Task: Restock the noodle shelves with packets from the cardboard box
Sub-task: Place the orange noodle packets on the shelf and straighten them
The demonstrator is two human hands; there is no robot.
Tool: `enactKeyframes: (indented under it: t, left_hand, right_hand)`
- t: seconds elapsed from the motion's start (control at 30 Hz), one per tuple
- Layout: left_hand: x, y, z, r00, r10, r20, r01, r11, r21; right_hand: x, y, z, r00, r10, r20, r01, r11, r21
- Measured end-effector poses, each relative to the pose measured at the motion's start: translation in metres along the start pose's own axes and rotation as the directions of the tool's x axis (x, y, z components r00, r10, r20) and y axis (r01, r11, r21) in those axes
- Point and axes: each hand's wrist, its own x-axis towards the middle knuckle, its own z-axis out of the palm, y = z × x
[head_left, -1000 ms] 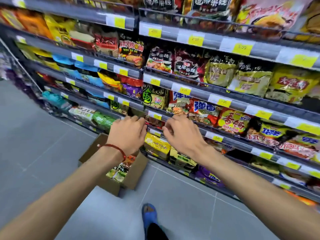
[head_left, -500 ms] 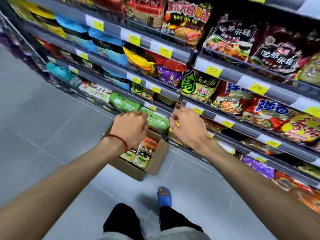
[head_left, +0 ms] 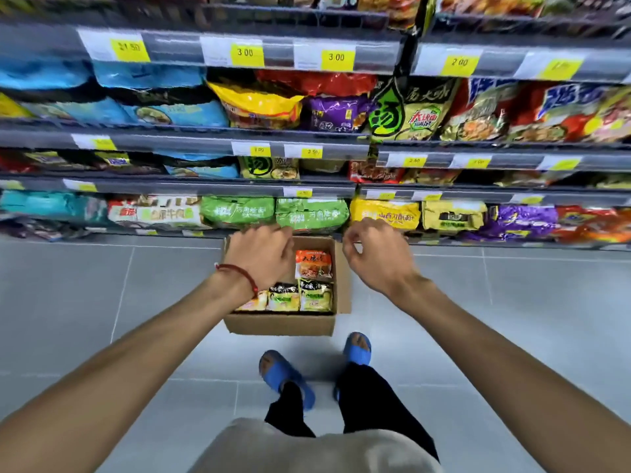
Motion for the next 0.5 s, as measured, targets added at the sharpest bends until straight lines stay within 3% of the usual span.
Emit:
enactKeyframes:
  t: [0.13,0.5]
  left_hand:
    - [0.013,-0.018,0.024,0.994,0.038,0.104,-0.036,0.999,-0.027]
    - [0.057,-0.048,0.141,0.958,-0.037,0.284,0.079,0.987,-0.139]
  right_hand:
    - [-0.002,-0.002,0.025,0.994,0.109,0.003,-0.109,0.992,0.062]
    - [0.027,0.034,0.141,0.952,0.289,0.098,-0.301,0.941,0.152]
